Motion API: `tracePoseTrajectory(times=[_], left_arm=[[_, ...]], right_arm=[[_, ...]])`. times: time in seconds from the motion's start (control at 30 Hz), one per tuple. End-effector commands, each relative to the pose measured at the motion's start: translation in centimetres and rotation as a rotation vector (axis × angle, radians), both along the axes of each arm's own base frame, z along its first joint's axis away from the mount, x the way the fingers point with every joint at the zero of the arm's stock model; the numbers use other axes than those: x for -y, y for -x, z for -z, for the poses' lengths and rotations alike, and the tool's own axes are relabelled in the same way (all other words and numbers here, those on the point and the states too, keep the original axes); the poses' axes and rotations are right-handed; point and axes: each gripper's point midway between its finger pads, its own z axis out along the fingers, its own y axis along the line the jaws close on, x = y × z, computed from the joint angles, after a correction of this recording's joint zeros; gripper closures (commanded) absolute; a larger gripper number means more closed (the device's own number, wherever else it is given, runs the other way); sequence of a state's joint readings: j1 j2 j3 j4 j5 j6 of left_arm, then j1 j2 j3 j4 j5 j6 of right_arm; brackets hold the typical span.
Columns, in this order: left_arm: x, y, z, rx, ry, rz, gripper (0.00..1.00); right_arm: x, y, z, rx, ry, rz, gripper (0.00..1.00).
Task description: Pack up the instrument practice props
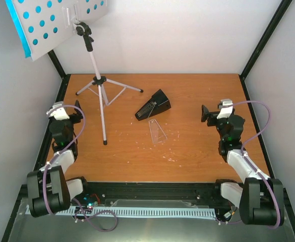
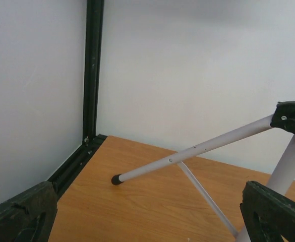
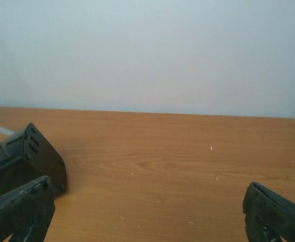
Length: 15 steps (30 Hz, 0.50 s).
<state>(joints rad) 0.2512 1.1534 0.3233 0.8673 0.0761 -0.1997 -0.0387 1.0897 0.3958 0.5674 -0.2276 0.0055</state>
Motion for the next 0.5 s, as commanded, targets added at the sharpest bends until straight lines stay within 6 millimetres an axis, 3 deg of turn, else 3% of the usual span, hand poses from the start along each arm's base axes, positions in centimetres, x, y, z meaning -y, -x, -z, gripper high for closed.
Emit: tracePoseTrajectory(times=[0.0,0.1,0.17,0.27,0.37,0.47], left_arm=[[-1.6,0.6,-0.4,-0.029,0.158,-0.097,0.01],[-3.7,1.9,-0.1,-0.056,0.391,-0.248,0.00],[-3.6,2.1,-2.0,-0.054,0.429,-0.241,0.00],[-1.8,2.2,-5.6,-0.039,0.385,-0.133,0.01],[0.2,2.3,-9.2,-0.045,0.339,-0.021,0.01],[4.5,1.6,-12.5,-0.105,0.248,0.240,0.01]], right_arm=[[1.0,-0.2,-1.8,-0.040,-0.104,0.079,0.00],[0.0,-0.1,-2.9,-0.027,-0.167,0.026,0.00],[-1.8,0.0,-3.7,-0.019,-0.213,-0.082,0.00],[-2.2,-0.7,-4.3,-0.058,-0.352,-0.098,0.00],[-4.4,-1.1,-5.7,-0.080,-0.381,-0.233,0.00],[-5.6,-2.3,-5.5,-0.205,-0.395,-0.280,0.00]])
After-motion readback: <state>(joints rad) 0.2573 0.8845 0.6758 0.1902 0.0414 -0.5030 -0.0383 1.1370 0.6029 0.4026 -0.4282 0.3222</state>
